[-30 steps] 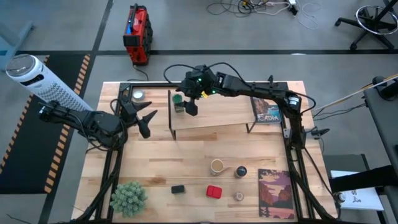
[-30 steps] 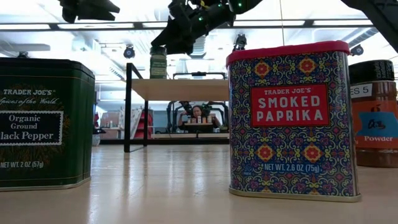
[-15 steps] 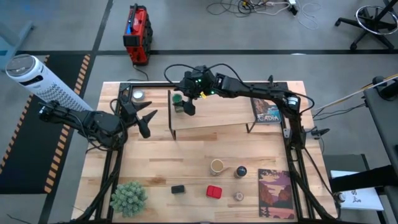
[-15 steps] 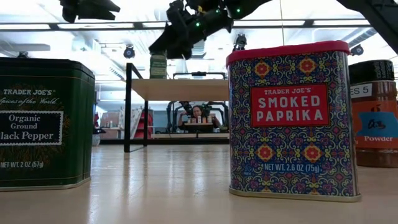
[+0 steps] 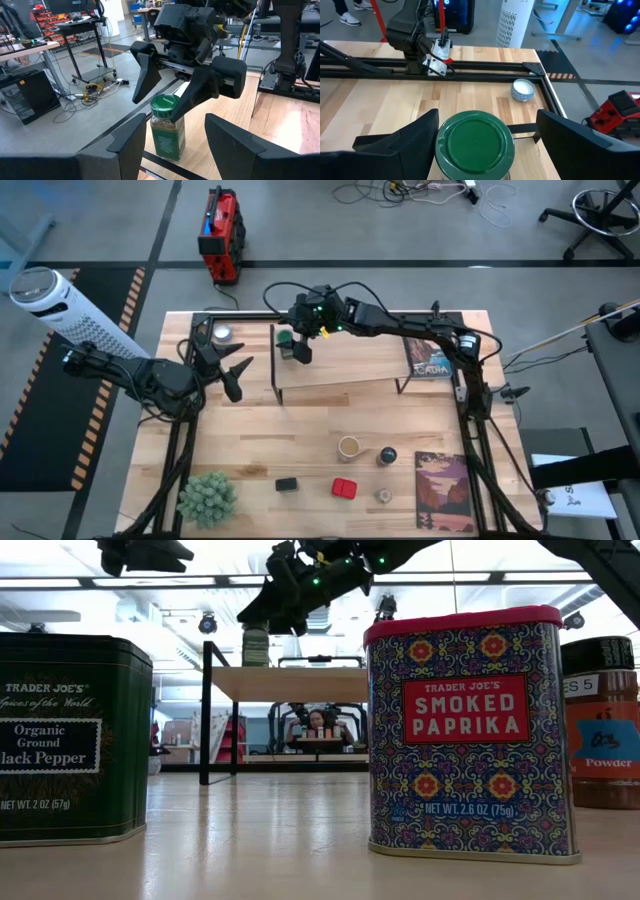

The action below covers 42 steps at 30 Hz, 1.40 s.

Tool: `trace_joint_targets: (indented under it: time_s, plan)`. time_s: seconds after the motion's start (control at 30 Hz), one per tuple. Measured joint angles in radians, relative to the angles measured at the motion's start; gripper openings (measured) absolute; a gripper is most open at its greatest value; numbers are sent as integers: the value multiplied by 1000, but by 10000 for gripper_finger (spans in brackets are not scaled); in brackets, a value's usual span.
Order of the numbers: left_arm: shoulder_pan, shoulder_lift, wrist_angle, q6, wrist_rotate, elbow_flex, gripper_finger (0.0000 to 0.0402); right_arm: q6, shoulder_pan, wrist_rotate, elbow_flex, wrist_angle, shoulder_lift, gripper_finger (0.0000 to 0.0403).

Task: Shelf spices
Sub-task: Remove the green seasoning bottle from the shelf

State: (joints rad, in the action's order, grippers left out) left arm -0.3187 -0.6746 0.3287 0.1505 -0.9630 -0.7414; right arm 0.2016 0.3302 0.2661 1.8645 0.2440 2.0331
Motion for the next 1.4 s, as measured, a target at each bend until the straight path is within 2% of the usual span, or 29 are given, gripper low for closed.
trace_joint_targets:
  time_s: [0.47,0.97,1.4]
  plan:
    - [0,-44,-41,-8,3,0,192,-20,1,3,-2,17,0,301]
    - [0,-50,-44,-15,3,0,192,-14,0,4,-2,31,0,188]
    - [0,-50,-44,-23,4,0,192,-31,0,-4,-2,41,0,187]
